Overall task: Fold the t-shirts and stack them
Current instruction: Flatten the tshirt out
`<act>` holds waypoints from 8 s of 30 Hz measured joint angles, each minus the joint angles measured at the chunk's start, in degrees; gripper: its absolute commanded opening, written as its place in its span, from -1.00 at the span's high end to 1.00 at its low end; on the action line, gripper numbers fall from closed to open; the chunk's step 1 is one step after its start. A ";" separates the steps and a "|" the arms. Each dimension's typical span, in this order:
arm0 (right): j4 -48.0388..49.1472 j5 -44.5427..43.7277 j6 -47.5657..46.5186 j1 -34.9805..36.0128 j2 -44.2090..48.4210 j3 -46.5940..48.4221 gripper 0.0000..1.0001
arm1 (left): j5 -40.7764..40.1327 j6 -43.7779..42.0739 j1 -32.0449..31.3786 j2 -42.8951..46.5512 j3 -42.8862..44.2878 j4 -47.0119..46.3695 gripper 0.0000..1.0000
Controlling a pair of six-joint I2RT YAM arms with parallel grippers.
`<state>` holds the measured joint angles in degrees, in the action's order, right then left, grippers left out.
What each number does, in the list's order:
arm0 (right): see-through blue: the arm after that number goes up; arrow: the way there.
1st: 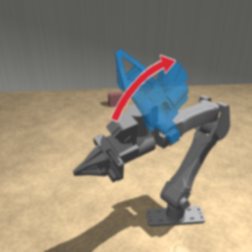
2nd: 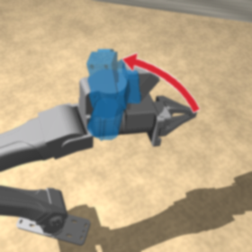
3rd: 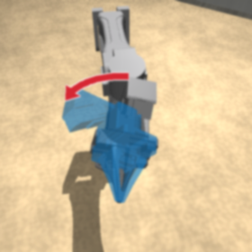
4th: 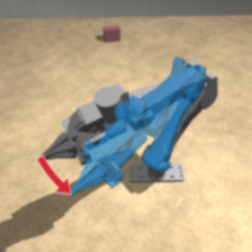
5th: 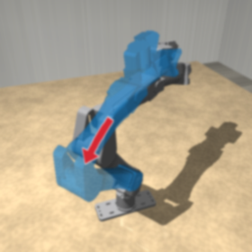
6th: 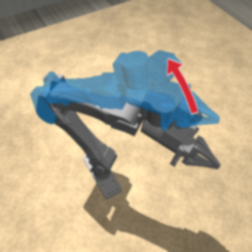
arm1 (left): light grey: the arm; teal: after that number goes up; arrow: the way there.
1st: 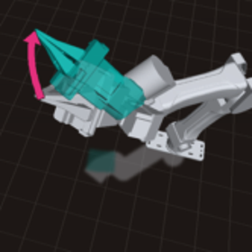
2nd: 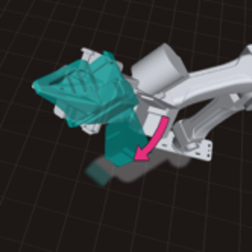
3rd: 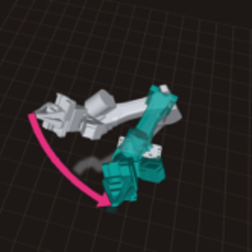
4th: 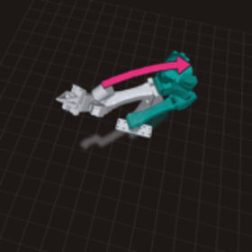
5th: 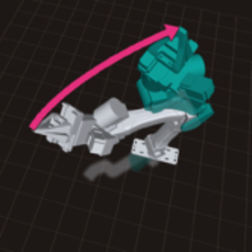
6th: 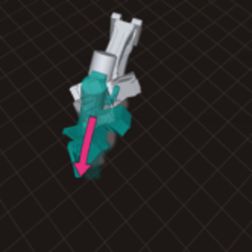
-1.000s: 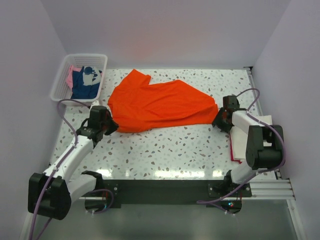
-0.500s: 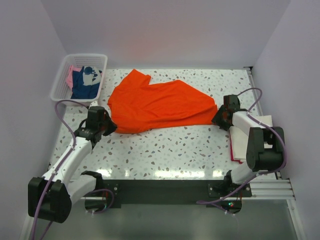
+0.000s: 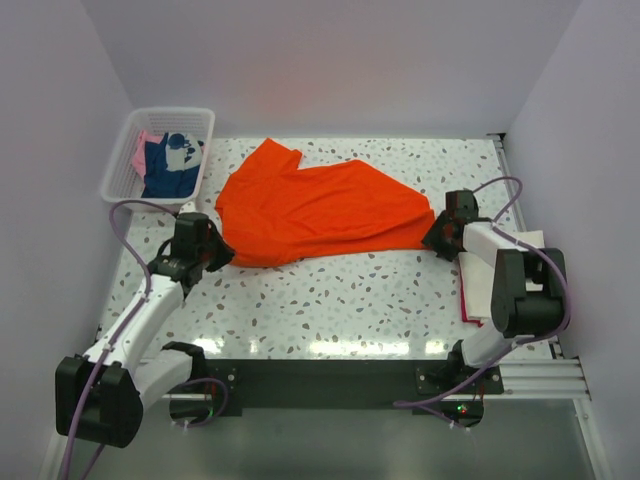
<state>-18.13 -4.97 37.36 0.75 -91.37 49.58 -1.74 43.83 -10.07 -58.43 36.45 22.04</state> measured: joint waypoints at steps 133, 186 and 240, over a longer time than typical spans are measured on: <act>-13.07 2.47 11.63 8.24 35.41 -24.76 -0.14 | 2.27 9.38 0.20 27.82 -3.74 18.27 1.00; -39.91 3.26 -5.01 8.13 29.81 49.83 1.00 | 1.03 -4.50 0.26 7.17 62.64 8.41 1.00; -5.07 11.76 0.87 -3.30 0.24 -0.28 1.00 | 13.60 12.46 10.67 -0.13 -13.25 -16.79 1.00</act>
<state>-23.20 6.79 38.24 -2.55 -91.13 49.30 11.86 56.29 0.60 -58.57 23.20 5.26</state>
